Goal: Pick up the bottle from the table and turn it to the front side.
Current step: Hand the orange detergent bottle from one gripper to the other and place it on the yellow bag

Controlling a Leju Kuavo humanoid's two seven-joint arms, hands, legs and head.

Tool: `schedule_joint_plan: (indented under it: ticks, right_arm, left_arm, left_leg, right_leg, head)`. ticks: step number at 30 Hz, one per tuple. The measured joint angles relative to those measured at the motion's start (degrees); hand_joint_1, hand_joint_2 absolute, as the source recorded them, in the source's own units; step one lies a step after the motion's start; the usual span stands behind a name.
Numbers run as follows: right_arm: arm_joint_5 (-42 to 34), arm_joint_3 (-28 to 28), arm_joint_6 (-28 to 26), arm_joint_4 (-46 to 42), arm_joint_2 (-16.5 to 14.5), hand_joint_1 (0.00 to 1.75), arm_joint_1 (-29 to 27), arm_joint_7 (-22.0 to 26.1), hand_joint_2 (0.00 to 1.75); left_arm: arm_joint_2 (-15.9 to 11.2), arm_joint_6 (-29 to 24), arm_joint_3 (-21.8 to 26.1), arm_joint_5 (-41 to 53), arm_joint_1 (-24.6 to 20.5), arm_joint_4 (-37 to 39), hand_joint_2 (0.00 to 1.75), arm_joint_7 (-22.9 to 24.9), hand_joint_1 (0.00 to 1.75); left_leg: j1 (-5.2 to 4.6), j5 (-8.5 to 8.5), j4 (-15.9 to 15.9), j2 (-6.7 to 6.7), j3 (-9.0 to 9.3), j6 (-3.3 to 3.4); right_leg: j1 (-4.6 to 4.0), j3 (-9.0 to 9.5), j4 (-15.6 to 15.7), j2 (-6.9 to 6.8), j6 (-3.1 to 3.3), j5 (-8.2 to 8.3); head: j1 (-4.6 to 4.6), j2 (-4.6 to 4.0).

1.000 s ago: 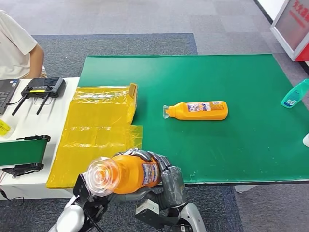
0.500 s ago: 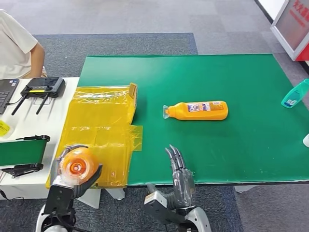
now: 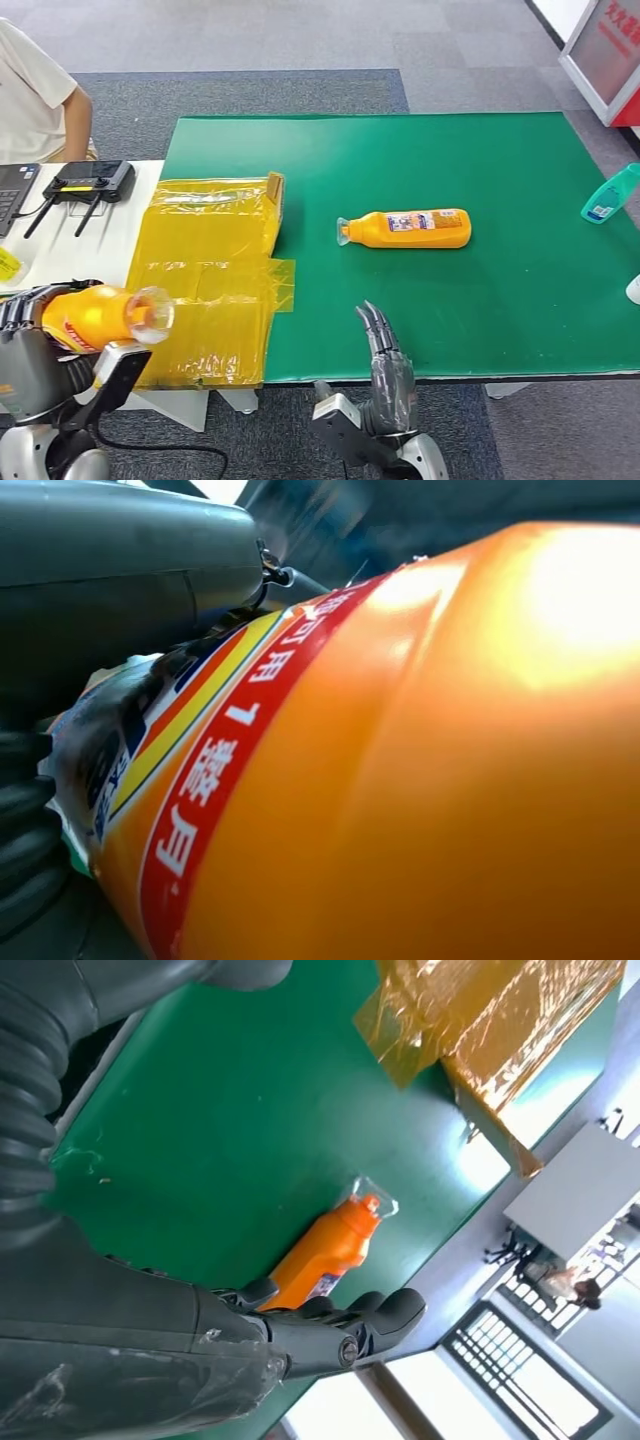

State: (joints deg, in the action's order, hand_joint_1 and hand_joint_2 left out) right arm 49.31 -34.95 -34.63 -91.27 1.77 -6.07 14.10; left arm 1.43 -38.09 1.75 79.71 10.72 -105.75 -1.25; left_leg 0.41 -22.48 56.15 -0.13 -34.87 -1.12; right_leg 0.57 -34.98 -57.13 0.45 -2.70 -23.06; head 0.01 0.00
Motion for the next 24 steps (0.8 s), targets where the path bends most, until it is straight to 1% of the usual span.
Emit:
schedule_joint_plan:
  ticks: [1,3,6,10,13,16,20,24]
  right_arm:
    - [-0.5,0.0,0.5,0.0,0.0,0.00,0.1,0.7,1.75]
    - [-1.0,-0.1,1.5,0.1,0.0,0.00,0.2,1.7,1.75]
    - [-1.3,-0.3,2.9,0.4,0.0,0.00,0.5,2.8,1.75]
    - [-1.9,-0.6,4.1,0.7,0.0,0.00,1.1,4.1,1.75]
    - [-2.2,-0.7,4.6,0.9,0.0,0.00,1.3,4.6,1.75]
    - [-2.6,-0.7,5.0,1.1,0.0,0.00,1.4,5.0,1.75]
    - [-3.0,-0.9,5.7,1.6,0.0,0.00,1.8,5.4,1.75]
    - [-3.3,-1.1,6.1,1.8,0.0,0.00,2.0,5.8,1.75]
  left_arm:
    - [-0.8,0.0,0.3,4.1,-1.4,2.0,1.75,0.4,1.75]
    - [-2.6,1.0,0.0,8.2,-4.4,6.7,1.75,0.9,1.75]
    - [-4.7,3.7,-1.9,9.4,-9.6,14.0,1.75,2.0,1.75]
    - [-6.4,9.1,-6.4,10.1,-16.8,21.8,1.75,3.3,1.75]
    - [-7.0,11.8,-9.7,9.8,-21.6,26.8,1.75,3.7,1.75]
    - [-7.2,13.4,-12.4,9.0,-25.0,30.7,1.75,4.1,1.75]
    - [-6.7,14.7,-14.6,7.2,-28.2,35.3,1.75,4.7,1.75]
    - [-5.9,16.4,-15.7,5.8,-30.0,38.7,1.75,4.9,1.75]
  left_leg:
    - [0.00,0.02,0.0,0.00,0.01,0.01]
    - [0.00,0.07,0.0,-0.01,0.01,0.01]
    - [0.00,0.14,0.0,-0.02,0.00,0.00]
    - [0.00,0.21,0.0,-0.02,-0.04,0.04]
    - [-0.01,0.22,0.0,-0.03,-0.06,0.05]
    - [-0.02,0.22,0.0,-0.03,-0.05,0.05]
    - [-0.02,0.22,0.0,-0.02,-0.06,0.03]
    - [-0.01,0.22,0.0,-0.02,-0.06,0.03]
  right_leg:
    - [0.00,0.01,0.0,0.00,0.00,0.01]
    - [0.00,0.00,0.0,0.00,0.04,0.07]
    - [0.00,-0.03,0.0,0.00,0.07,0.14]
    - [0.02,-0.02,0.0,-0.01,-0.02,0.21]
    - [0.03,-0.02,0.0,0.00,-0.06,0.27]
    - [0.04,-0.03,0.0,0.00,-0.07,0.28]
    - [0.03,-0.06,0.0,0.01,-0.06,0.27]
    - [0.02,-0.07,0.0,0.00,-0.06,0.25]
  head:
    - [0.01,0.00]
    - [0.00,0.00]
    - [-0.01,0.00]
    - [0.00,0.00]
    - [0.01,0.00]
    - [0.00,0.00]
    - [-0.01,0.00]
    - [-0.01,0.00]
